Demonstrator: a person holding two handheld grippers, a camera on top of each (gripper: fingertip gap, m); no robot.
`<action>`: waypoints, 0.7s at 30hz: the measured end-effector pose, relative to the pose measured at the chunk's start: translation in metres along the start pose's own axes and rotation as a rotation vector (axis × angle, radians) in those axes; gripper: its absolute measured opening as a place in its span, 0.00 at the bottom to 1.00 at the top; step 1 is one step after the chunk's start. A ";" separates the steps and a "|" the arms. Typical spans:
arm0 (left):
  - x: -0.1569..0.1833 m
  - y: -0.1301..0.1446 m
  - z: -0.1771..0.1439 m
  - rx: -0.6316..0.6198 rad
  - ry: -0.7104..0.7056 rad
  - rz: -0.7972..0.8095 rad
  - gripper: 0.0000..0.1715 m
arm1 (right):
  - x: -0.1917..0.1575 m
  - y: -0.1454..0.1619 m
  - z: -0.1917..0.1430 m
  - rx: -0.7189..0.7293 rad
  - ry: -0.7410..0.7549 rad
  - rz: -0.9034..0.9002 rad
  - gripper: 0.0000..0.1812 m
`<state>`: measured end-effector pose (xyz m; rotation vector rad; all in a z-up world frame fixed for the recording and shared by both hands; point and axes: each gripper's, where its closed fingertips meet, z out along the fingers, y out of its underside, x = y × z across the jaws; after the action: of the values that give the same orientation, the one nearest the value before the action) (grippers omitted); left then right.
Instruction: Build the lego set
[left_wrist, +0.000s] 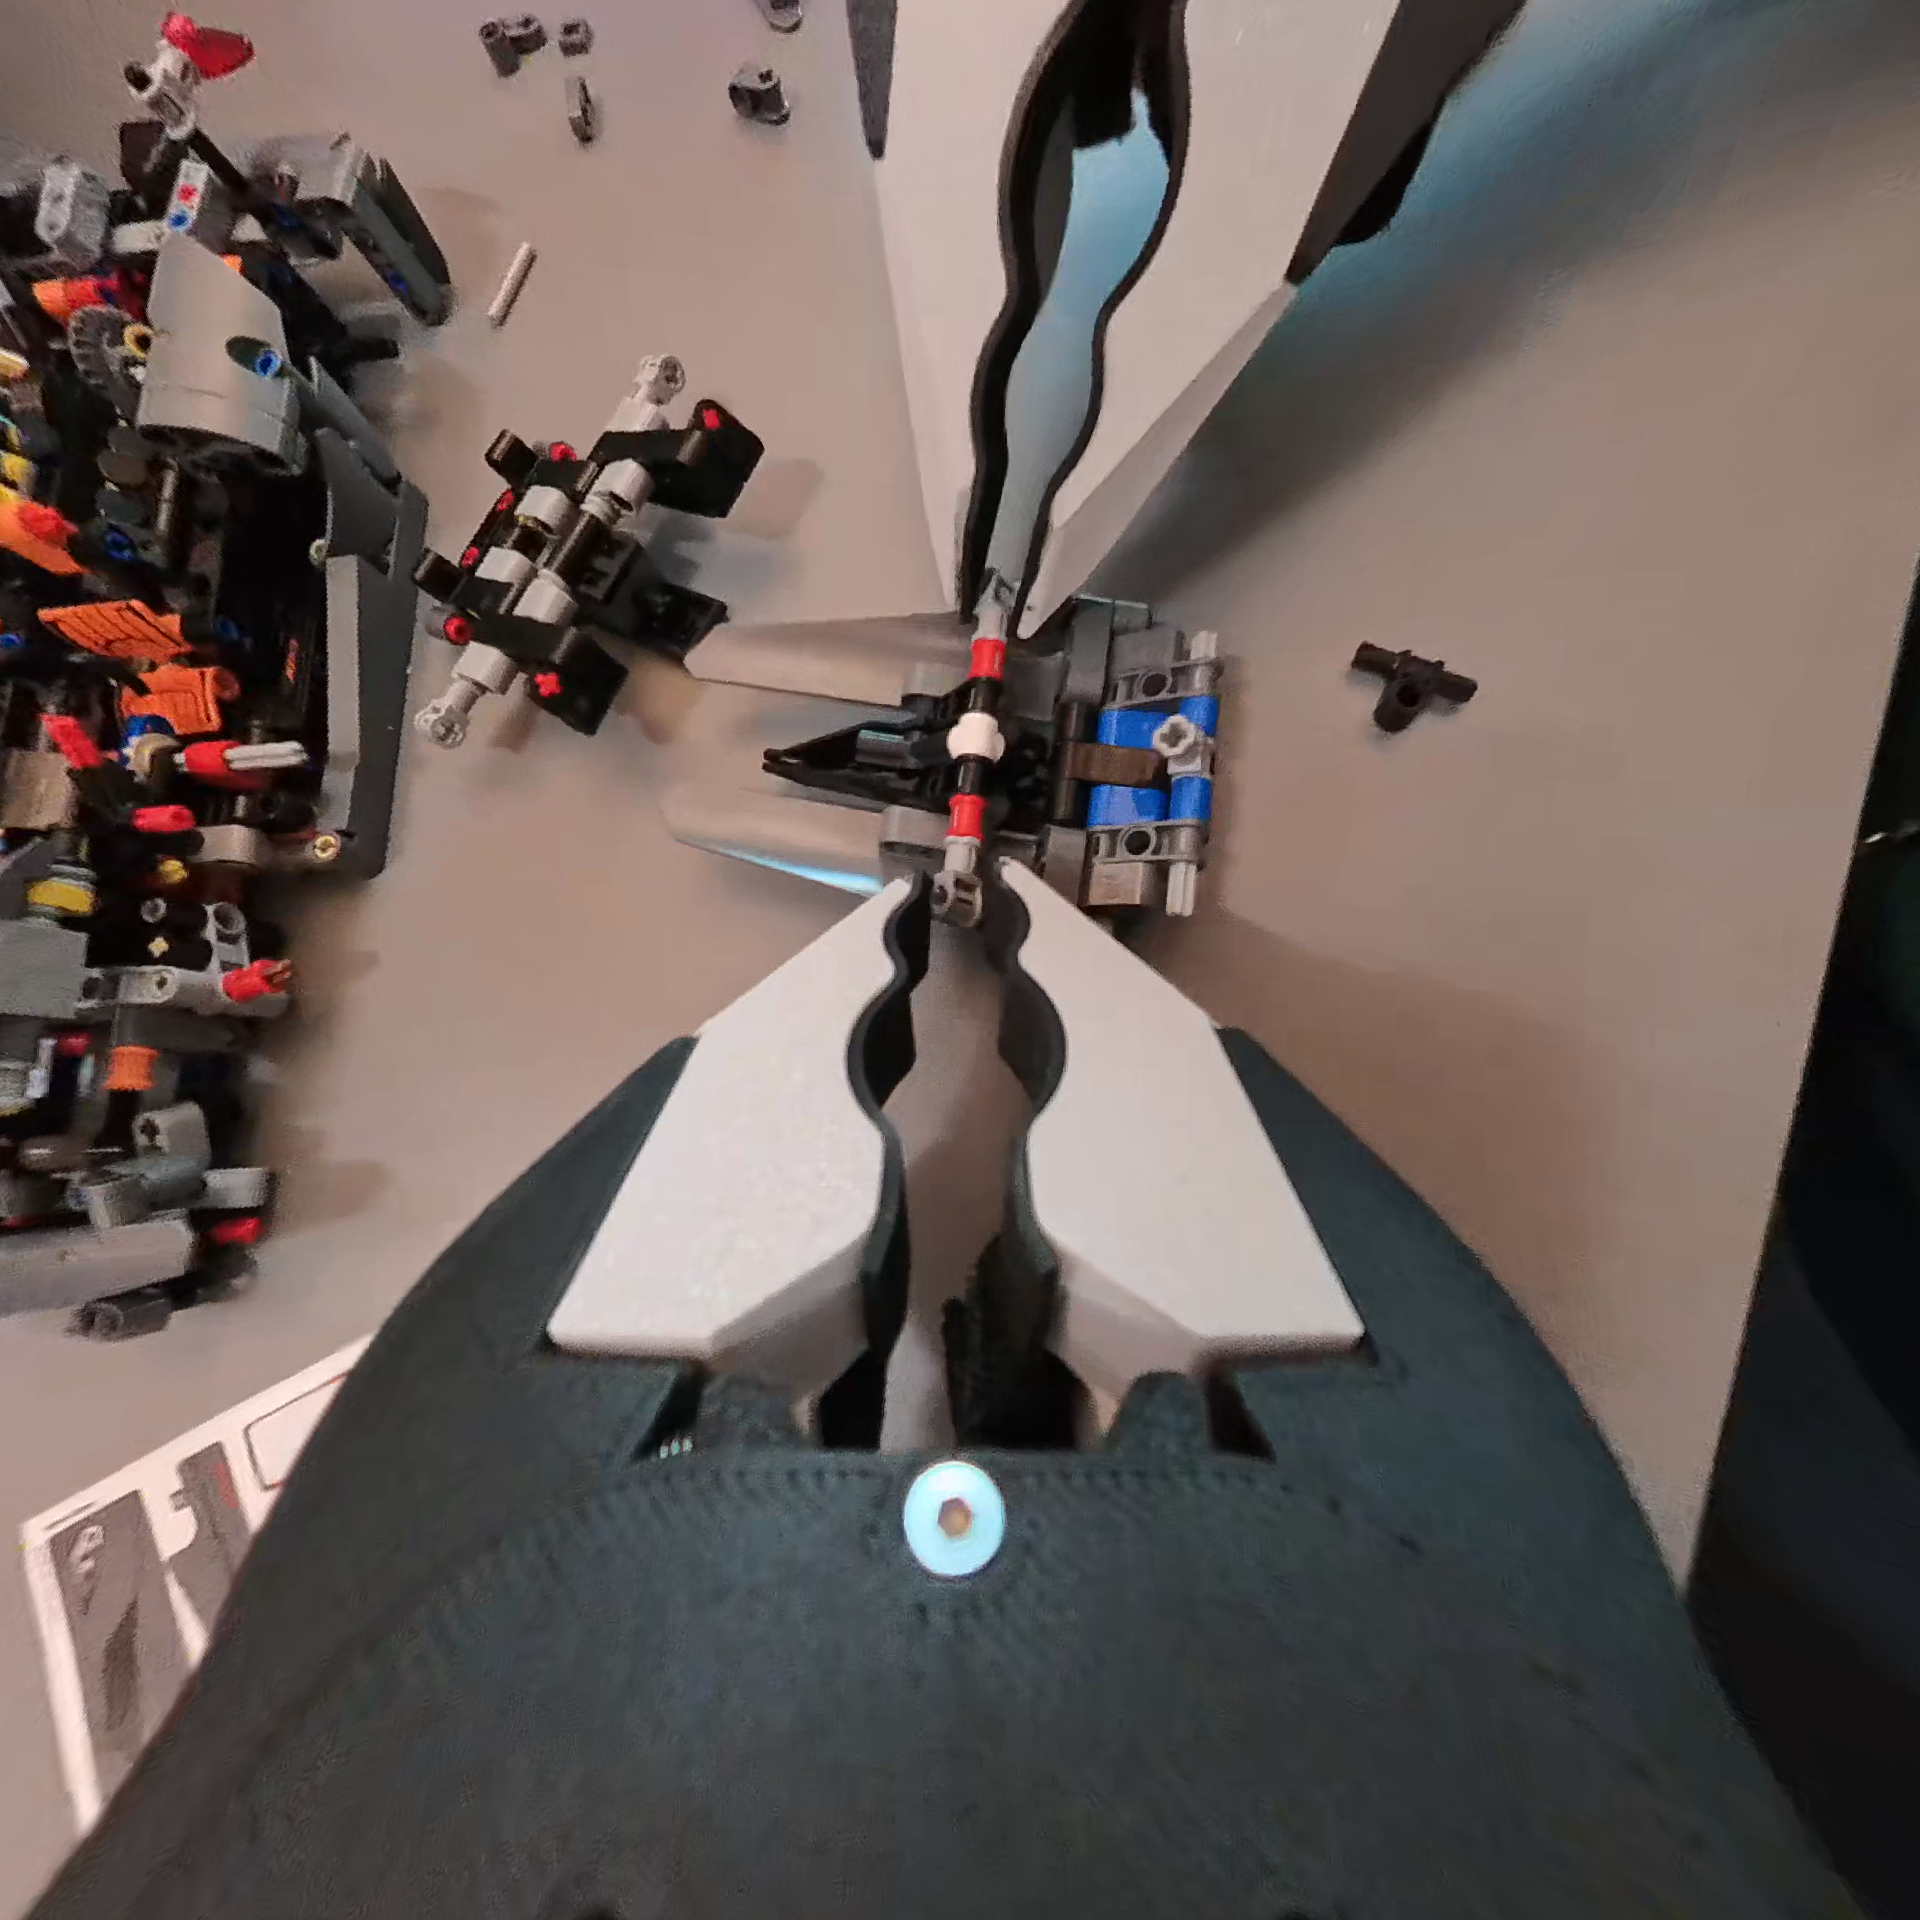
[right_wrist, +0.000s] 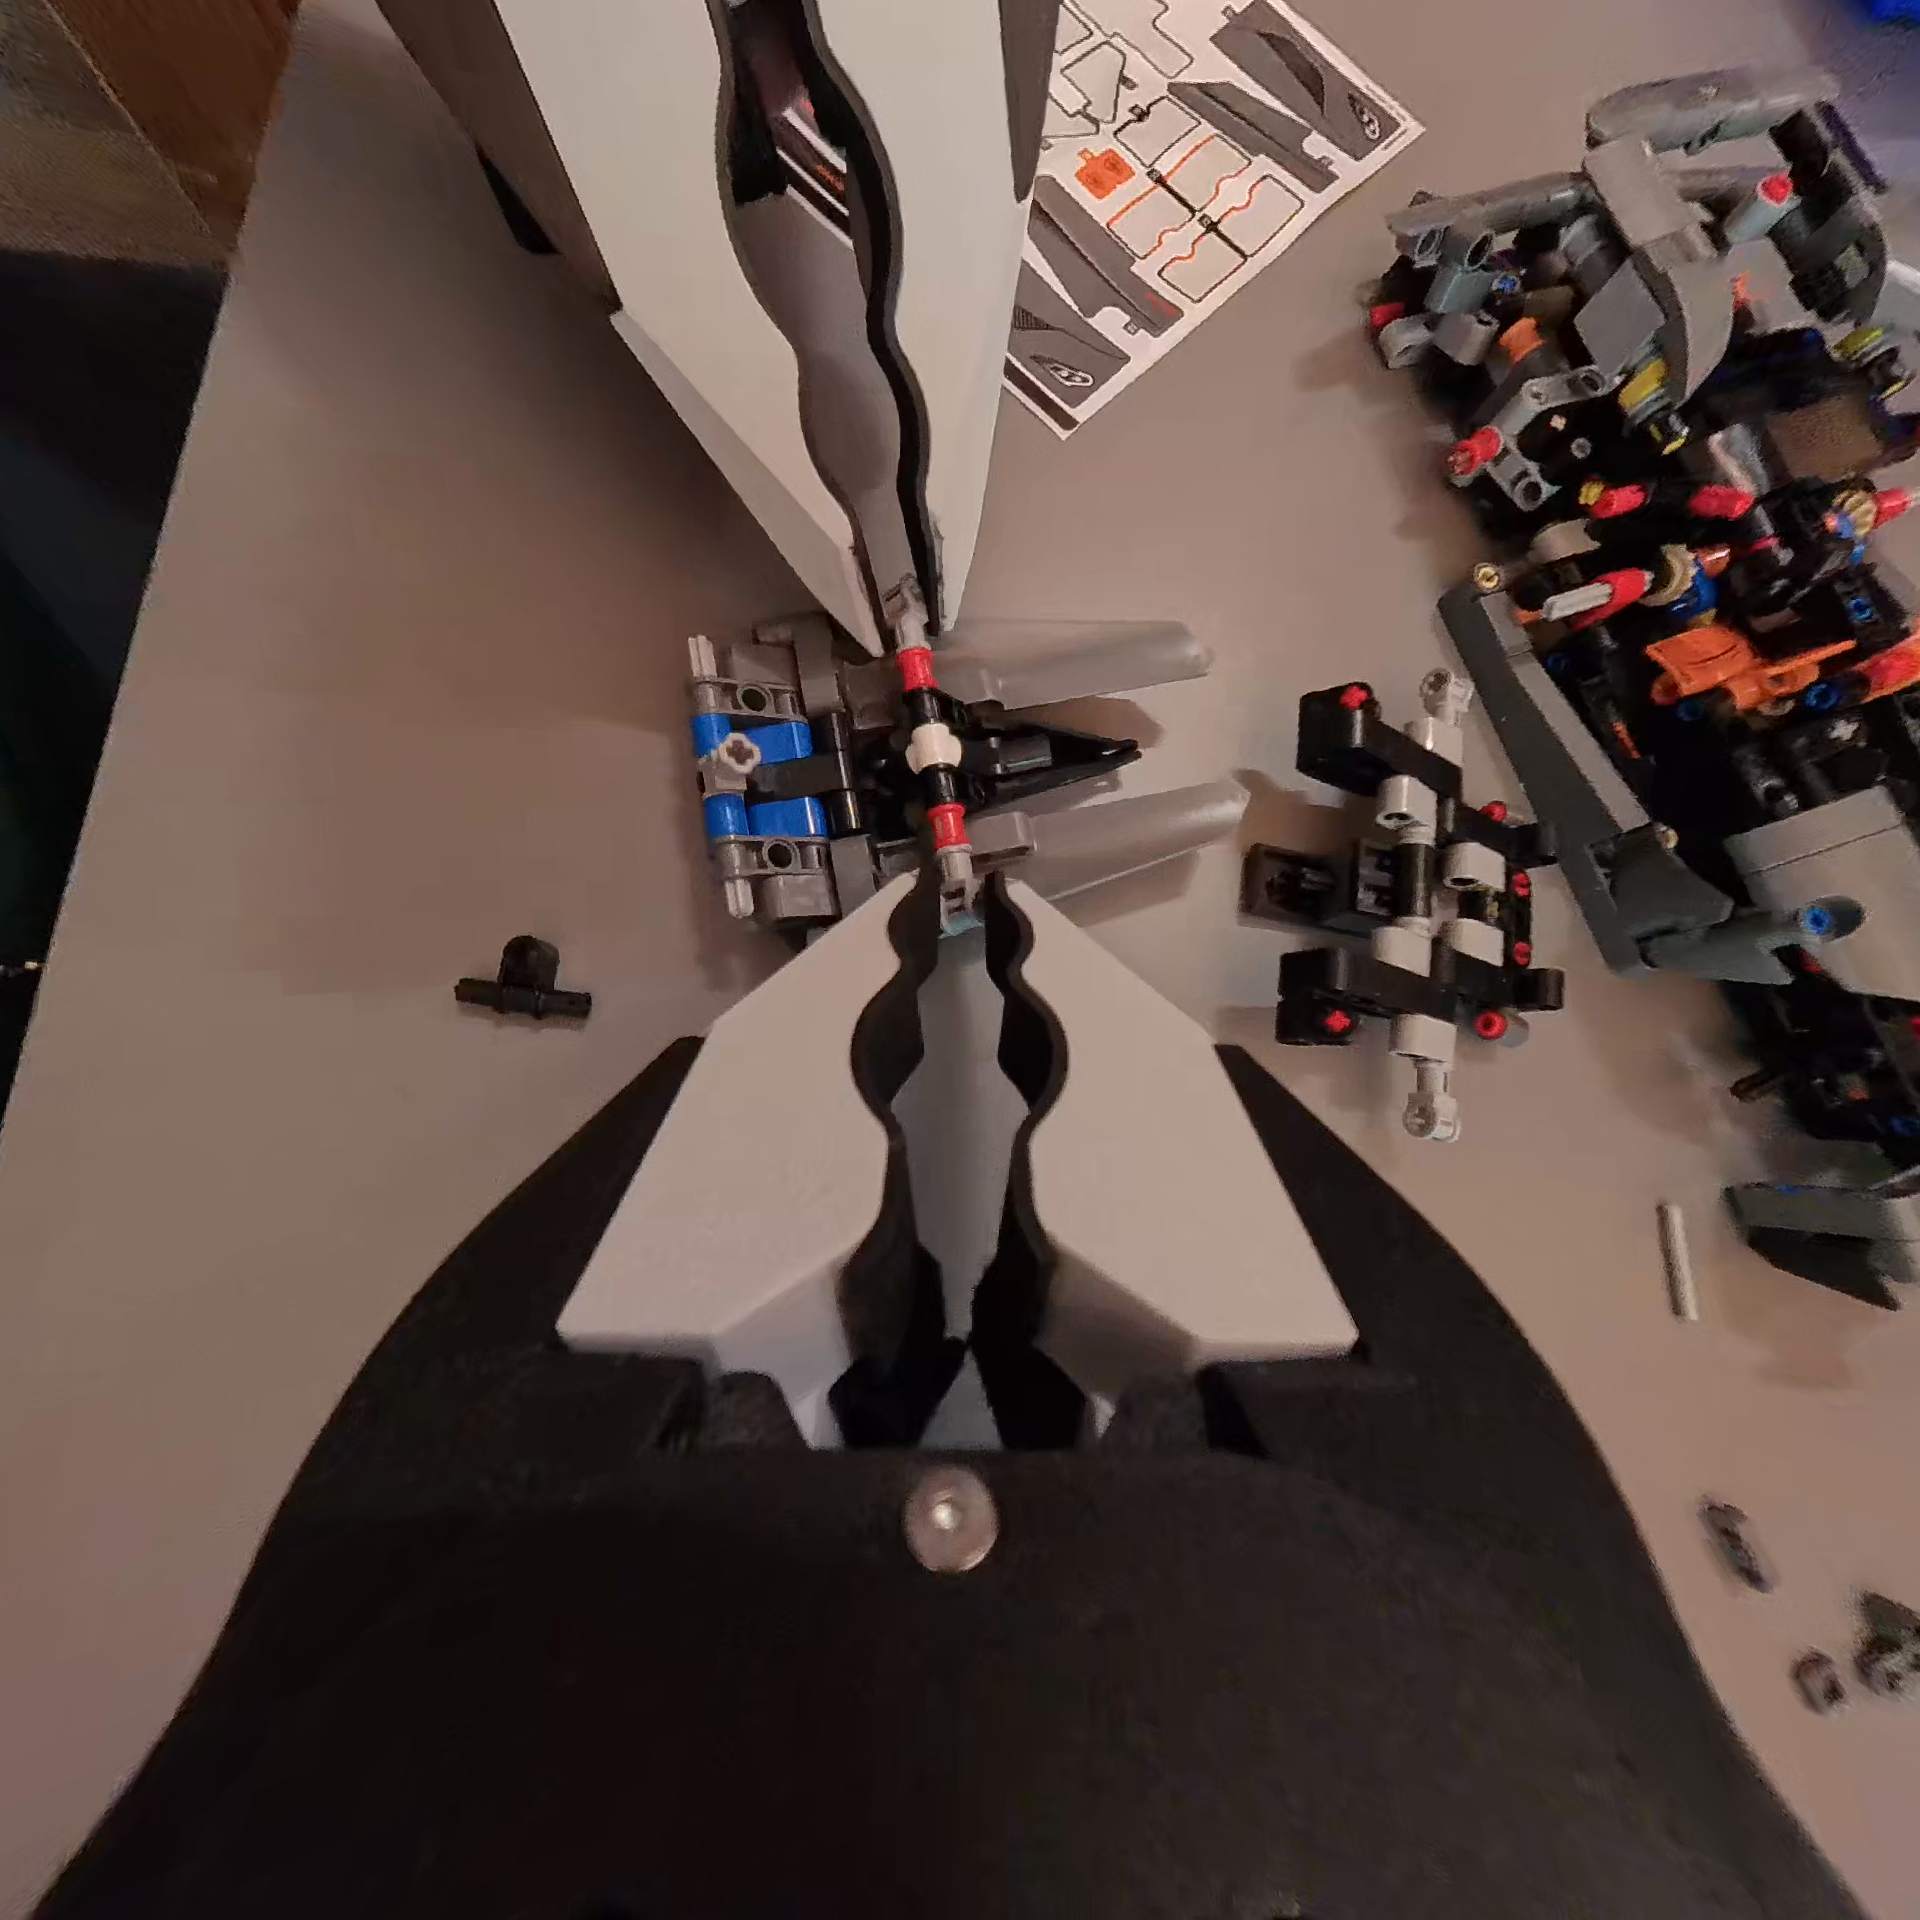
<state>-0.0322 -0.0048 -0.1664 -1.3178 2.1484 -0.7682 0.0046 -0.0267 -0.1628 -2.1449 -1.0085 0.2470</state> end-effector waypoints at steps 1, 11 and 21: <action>0.000 0.000 0.000 -0.006 -0.016 0.020 0.04 | 0.000 0.000 0.000 -0.010 0.018 -0.024 0.04; -0.004 0.000 0.001 -0.061 -0.286 0.343 0.04 | 0.001 0.000 -0.001 -0.099 0.236 -0.263 0.03; -0.003 -0.001 0.000 -0.027 -0.243 0.296 0.04 | 0.000 -0.004 -0.001 0.003 0.093 -0.040 0.03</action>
<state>-0.0303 -0.0022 -0.1659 -1.0145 2.0963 -0.4376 0.0028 -0.0256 -0.1594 -2.1114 -0.9960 0.1284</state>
